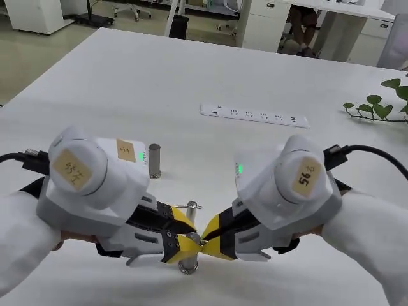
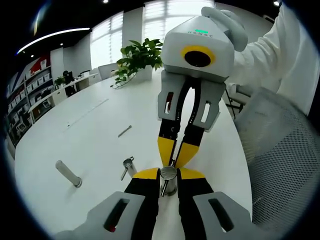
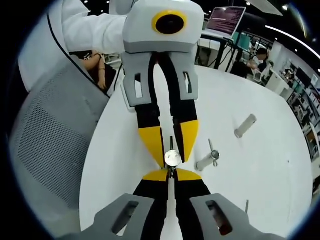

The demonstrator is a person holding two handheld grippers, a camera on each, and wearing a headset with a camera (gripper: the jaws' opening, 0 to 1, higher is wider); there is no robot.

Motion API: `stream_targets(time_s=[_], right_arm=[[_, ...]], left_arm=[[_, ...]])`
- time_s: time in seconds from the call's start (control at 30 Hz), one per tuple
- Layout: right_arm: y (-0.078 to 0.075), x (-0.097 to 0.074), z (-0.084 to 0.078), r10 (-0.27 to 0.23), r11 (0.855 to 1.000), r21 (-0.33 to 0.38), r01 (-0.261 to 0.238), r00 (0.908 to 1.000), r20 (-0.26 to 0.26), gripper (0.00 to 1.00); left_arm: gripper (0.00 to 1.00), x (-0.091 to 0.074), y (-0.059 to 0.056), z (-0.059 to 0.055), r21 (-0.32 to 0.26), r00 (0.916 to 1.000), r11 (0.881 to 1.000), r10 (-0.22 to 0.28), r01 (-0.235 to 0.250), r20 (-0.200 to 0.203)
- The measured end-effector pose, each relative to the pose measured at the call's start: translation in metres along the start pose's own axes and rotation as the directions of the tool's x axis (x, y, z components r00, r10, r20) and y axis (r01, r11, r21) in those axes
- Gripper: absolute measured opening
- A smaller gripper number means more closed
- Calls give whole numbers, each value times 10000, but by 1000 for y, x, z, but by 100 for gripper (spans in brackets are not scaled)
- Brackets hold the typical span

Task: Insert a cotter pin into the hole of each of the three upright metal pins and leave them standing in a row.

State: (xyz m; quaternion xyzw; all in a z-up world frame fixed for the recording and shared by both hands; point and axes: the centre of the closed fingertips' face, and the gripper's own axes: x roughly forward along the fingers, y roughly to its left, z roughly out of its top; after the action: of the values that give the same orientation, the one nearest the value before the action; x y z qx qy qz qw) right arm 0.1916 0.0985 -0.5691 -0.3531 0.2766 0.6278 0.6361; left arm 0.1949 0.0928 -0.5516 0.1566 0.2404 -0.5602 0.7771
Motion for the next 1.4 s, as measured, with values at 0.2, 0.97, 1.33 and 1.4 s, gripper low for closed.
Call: stream_targets(time_s=[0.2, 0.97, 1.33, 1.4], right_arm=[[1, 0, -2, -79, 9998, 195, 78, 10000, 44, 6], [1, 10, 5, -258, 9843, 1763, 64, 9938, 1078, 11], [1, 16, 9, -275, 9806, 1959, 47, 9931, 1137, 10], [0, 17, 9, -305, 9796, 2009, 70, 9930, 1142, 9]], left_arm=[[10, -3, 0, -1, -146, 10000, 9999, 35, -34, 77], [90, -26, -18, -33, -1534, 9945, 9868, 648, -516, 828], [99, -32, -24, -37, -1979, 9926, 9790, 692, -484, 994], [99, -31, -25, -42, -1932, 9946, 9799, 660, -495, 798]])
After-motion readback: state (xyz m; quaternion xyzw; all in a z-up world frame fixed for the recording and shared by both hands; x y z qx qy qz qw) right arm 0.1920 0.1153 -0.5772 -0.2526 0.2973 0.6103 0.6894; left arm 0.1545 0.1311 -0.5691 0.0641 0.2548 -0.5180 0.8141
